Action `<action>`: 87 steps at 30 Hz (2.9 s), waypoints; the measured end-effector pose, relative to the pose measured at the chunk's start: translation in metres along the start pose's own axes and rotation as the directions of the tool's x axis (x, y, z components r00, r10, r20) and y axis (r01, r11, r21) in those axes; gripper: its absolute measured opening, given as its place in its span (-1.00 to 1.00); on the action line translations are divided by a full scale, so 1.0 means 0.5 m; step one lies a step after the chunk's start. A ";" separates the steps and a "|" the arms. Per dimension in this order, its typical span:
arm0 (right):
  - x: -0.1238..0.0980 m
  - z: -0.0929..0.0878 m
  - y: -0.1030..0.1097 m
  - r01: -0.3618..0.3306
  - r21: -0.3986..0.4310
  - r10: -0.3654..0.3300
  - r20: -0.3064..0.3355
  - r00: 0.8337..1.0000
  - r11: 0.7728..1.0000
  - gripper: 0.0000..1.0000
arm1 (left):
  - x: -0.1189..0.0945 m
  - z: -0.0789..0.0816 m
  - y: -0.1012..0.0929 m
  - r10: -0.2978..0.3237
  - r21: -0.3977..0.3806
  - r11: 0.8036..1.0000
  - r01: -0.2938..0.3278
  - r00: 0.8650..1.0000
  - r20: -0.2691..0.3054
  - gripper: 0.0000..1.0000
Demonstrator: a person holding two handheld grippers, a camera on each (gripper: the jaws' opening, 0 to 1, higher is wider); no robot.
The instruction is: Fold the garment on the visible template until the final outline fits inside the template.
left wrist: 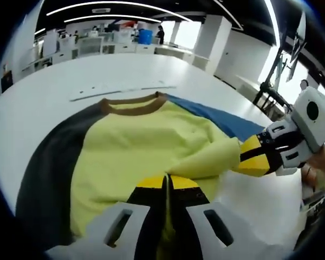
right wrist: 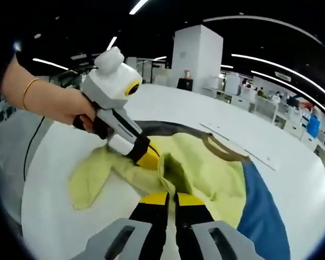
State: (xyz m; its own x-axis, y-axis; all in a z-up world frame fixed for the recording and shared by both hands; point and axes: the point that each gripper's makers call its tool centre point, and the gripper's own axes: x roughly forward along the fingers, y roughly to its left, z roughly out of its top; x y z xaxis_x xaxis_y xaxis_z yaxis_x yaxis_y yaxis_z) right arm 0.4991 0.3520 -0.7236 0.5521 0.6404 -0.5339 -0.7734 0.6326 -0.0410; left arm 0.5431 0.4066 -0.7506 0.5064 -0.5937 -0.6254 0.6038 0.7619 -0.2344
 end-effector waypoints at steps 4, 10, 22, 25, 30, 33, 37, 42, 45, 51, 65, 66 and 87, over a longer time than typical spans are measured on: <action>-0.017 0.015 0.018 -0.033 0.040 0.033 0.006 0.999 0.999 -1.00 | -0.013 0.006 -0.007 -0.012 0.011 1.000 0.012 1.000 0.013 -1.00; -0.051 0.035 0.047 -0.068 0.100 0.068 0.004 0.998 0.993 -1.00 | -0.041 0.019 -0.031 -0.050 0.047 0.998 0.047 0.998 0.046 -1.00; -0.122 0.061 0.091 -0.084 0.311 0.082 0.018 0.996 0.947 -1.00 | -0.095 0.018 -0.092 -0.144 0.103 0.985 0.137 0.988 0.063 -0.99; -0.137 0.067 0.091 -0.083 0.372 0.073 0.039 0.997 0.925 -1.00 | -0.108 0.009 -0.100 -0.144 0.134 0.982 0.135 0.988 0.060 -0.93; -0.154 0.067 0.099 -0.093 0.440 0.079 0.050 0.996 0.893 -1.00 | -0.133 -0.005 -0.099 -0.135 0.133 0.983 0.125 0.988 0.071 -0.75; -0.161 0.066 0.106 -0.091 0.445 0.081 0.041 0.996 0.891 -1.00 | -0.158 -0.009 -0.094 -0.111 0.139 0.985 0.098 0.990 0.092 -0.62; -0.174 0.069 0.114 -0.092 0.468 0.080 0.045 0.996 0.879 -1.00 | -0.190 -0.014 -0.089 -0.098 0.131 0.988 0.083 0.989 0.114 -0.52; -0.179 0.067 0.121 -0.088 0.491 0.078 0.041 0.996 0.867 -1.00 | -0.235 -0.025 -0.083 -0.055 0.110 0.993 0.039 0.988 0.144 -0.30; -0.185 0.070 0.128 -0.097 0.505 0.081 0.054 0.995 0.858 -1.00 | -0.262 -0.044 -0.085 -0.020 0.100 0.995 0.005 0.988 0.156 -0.28; -0.191 0.067 0.127 -0.093 0.530 0.073 0.058 0.996 0.843 -1.00 | -0.289 -0.099 -0.109 0.024 0.115 0.993 -0.040 0.990 0.137 -0.32; -0.199 0.048 0.132 -0.095 0.547 0.081 0.048 0.996 0.832 -1.00 | -0.290 -0.208 -0.145 0.087 0.127 0.988 -0.093 0.995 0.049 -0.36; -0.200 0.047 0.132 -0.094 0.547 0.081 0.048 0.996 0.832 -1.00 | -0.289 -0.213 -0.146 0.091 0.137 0.986 -0.095 0.995 0.040 -0.37; -0.206 0.022 0.140 -0.079 0.501 0.077 0.024 0.997 0.862 -1.00 | -0.261 -0.296 -0.145 0.148 0.311 0.944 -0.114 0.985 -0.088 -0.67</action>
State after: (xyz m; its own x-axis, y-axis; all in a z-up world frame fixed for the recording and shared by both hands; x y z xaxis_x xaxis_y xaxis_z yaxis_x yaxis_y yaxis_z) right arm 0.3915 0.3351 -0.6623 0.4980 0.6974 -0.5154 -0.5541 0.7131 0.4294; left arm 0.3421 0.4671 -0.7624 0.5342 -0.4490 -0.7163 0.7031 0.7064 0.0816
